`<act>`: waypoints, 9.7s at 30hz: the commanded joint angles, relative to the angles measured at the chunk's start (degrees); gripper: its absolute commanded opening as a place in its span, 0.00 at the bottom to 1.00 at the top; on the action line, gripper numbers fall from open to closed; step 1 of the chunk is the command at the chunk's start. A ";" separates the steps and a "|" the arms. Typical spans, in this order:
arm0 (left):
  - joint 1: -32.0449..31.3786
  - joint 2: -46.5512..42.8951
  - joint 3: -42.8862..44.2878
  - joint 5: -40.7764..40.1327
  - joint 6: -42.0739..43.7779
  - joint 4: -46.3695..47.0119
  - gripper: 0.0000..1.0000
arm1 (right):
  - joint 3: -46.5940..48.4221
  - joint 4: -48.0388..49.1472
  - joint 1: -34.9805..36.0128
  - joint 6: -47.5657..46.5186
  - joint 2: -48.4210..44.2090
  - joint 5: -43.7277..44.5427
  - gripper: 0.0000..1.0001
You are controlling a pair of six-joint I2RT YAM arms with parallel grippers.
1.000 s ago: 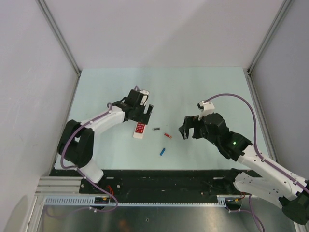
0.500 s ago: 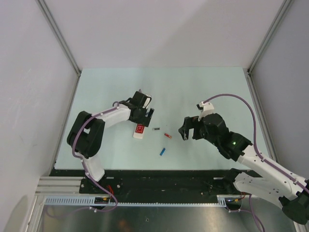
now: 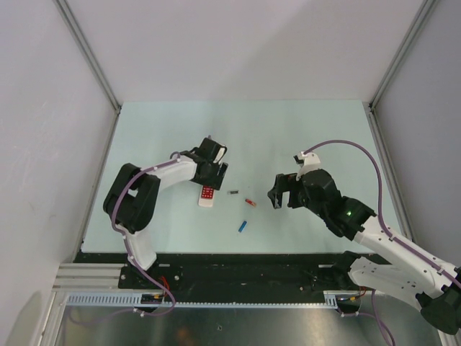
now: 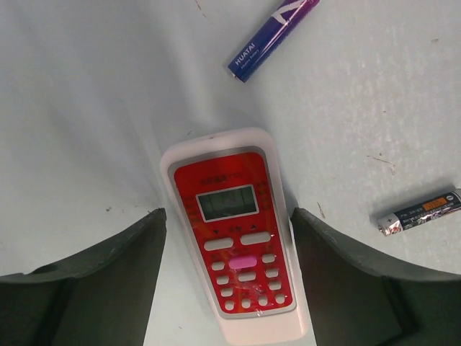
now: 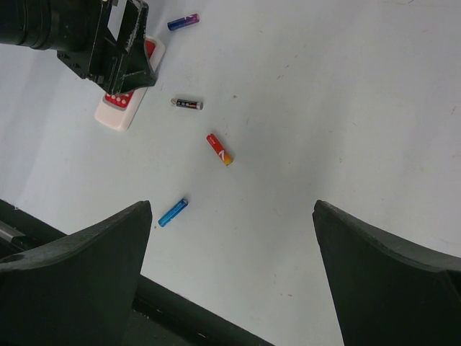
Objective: Load the batteries into the remote control
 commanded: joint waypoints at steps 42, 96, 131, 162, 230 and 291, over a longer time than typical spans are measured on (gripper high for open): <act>-4.29 -36.16 -6.30 31.28 -21.79 24.66 0.00 | 2.24 8.76 0.03 5.42 -4.17 -14.26 1.00; -12.38 -38.81 -24.85 32.45 -54.23 83.22 0.03 | -3.38 39.64 -0.68 19.76 -2.95 -35.64 0.56; -20.21 -44.96 -19.66 9.00 -36.30 36.55 0.88 | 18.50 -4.75 23.93 1.82 6.71 15.69 0.28; -22.14 -44.61 -21.86 6.70 -38.33 42.35 0.00 | 18.50 -5.27 25.95 4.46 5.40 17.72 0.87; -4.39 -38.02 -30.47 33.33 -62.76 73.99 0.00 | -4.61 28.91 -5.60 26.96 9.79 -45.39 0.22; -0.78 -38.80 -32.40 24.92 -63.39 77.59 0.00 | -5.84 32.15 -0.24 32.93 3.64 -36.79 0.80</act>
